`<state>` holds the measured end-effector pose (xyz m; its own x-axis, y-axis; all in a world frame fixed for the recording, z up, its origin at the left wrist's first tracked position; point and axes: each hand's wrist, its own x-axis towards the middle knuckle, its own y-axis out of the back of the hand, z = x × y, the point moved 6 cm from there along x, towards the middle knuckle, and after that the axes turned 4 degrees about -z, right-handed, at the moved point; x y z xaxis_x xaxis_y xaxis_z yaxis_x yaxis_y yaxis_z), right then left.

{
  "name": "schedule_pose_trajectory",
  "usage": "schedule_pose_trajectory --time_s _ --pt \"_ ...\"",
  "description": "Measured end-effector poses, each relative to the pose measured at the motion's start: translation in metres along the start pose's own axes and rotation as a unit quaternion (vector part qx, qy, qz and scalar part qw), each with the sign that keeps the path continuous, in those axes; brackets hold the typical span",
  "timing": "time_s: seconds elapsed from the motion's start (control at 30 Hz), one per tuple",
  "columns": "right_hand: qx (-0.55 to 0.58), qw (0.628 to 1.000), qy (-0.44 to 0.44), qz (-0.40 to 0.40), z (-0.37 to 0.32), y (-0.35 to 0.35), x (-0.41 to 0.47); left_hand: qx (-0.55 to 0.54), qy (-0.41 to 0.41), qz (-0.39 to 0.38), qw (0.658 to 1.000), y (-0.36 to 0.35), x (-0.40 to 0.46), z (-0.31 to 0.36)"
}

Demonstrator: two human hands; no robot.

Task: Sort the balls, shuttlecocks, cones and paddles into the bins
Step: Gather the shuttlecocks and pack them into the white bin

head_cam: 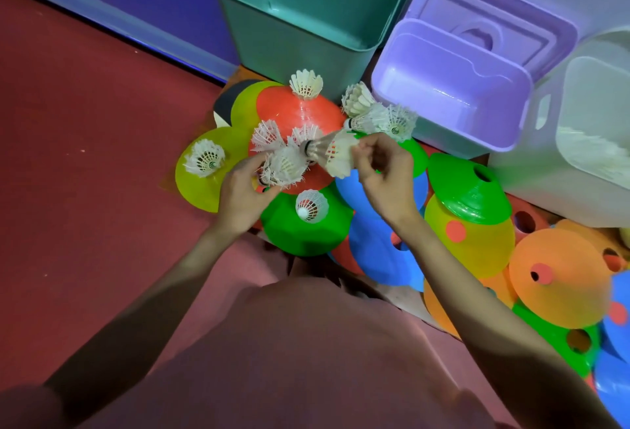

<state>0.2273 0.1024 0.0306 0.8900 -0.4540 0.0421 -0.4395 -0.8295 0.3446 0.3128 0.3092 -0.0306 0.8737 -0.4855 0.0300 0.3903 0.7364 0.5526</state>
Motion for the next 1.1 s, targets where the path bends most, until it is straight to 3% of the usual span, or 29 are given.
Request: schedule_pose_trajectory --time_s 0.2,0.5,0.73,0.8,0.93,1.1 --pt "-0.073 0.992 -0.021 -0.103 0.003 -0.036 0.004 0.001 -0.014 -0.011 1.0 -0.004 0.0 0.006" --pt "-0.108 0.986 -0.026 -0.121 0.01 -0.047 0.008 -0.039 0.011 -0.024 0.999 -0.002 -0.01 -0.004" --pt "-0.005 0.993 -0.059 -0.1 0.022 -0.044 0.0 -0.088 0.059 -0.006 0.994 -0.006 -0.014 -0.015" --pt "-0.092 0.989 -0.072 -0.096 0.043 -0.042 -0.006 -0.08 0.065 0.002 0.995 -0.006 -0.016 -0.02" --pt "-0.274 0.938 -0.107 -0.184 0.088 -0.051 -0.018 -0.076 0.067 0.0 0.995 -0.008 -0.019 -0.025" --pt "-0.327 0.907 -0.139 -0.226 0.104 -0.063 -0.024 -0.072 0.063 -0.001 0.995 -0.011 -0.02 -0.019"
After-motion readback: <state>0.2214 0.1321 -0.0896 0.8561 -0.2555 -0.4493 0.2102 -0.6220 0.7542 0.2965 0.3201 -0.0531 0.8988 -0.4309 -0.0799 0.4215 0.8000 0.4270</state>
